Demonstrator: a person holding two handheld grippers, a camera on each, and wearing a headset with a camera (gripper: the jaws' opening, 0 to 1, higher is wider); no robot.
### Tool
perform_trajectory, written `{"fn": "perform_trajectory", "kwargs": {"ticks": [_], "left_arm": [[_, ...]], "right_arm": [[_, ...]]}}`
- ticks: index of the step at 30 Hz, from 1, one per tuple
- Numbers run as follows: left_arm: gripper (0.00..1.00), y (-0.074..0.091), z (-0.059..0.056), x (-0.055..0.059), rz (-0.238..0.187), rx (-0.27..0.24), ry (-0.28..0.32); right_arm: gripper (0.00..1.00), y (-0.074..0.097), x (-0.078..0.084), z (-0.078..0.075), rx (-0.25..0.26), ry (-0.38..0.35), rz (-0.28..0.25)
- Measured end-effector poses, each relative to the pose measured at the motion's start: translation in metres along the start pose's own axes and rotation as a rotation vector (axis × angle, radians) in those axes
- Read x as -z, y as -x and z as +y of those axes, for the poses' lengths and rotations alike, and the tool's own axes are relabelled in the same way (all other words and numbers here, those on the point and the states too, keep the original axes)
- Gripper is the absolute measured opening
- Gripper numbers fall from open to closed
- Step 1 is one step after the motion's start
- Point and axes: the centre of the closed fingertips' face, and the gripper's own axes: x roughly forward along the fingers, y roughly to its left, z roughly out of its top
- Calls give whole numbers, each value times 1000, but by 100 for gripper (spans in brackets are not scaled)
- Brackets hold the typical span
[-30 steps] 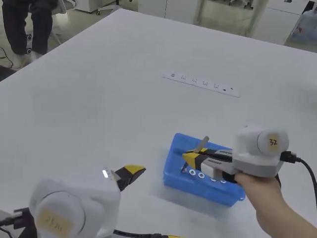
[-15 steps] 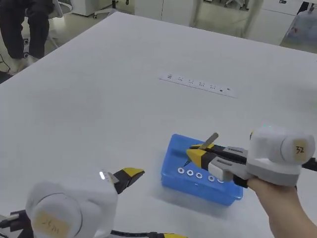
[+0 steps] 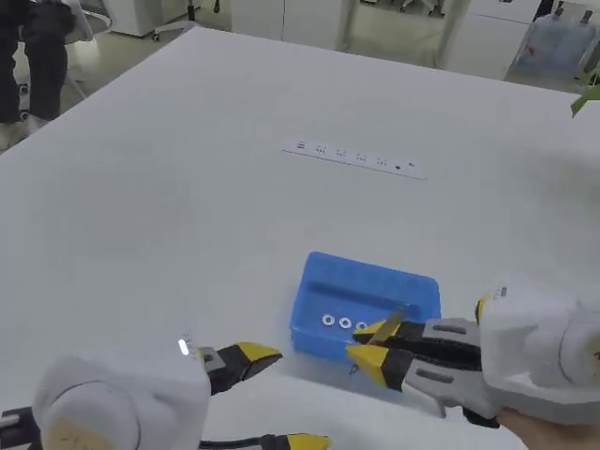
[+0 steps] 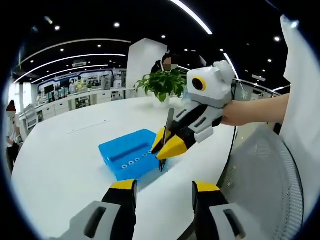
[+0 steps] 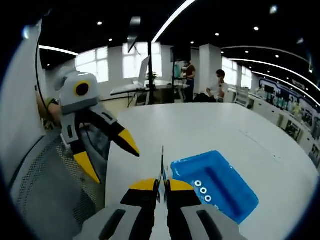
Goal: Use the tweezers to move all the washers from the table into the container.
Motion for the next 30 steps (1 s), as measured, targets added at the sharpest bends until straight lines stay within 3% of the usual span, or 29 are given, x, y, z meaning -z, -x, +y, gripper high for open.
{"fn": "perform_trajectory", "kwargs": {"ticks": [6, 10, 13, 18, 20, 25, 27, 30], "left_arm": [[21, 0, -9, 4, 31, 47, -6], [12, 2, -15, 0, 11, 79, -21], [11, 3, -23, -4, -4, 120, -21], [7, 3, -35, -5, 7, 161, -101], [0, 5, -36, -11, -15, 163, -157], [0, 3, -41, -10, 28, 214, -191], [2, 2, -41, -16, 16, 221, -189], [10, 0, -46, -26, 1, 271, -161]], "right_arm": [[3, -14, 22, 38, -137, 203, 166], [3, -18, 30, 53, -198, 298, 231], [3, -21, 34, 58, -225, 312, 246], [3, -17, 38, 60, -245, 342, 270], [3, -15, 41, 60, -251, 364, 291], [3, -11, 46, 61, -263, 397, 321], [3, -10, 47, 63, -268, 401, 325], [3, -9, 49, 63, -264, 405, 330]]}}
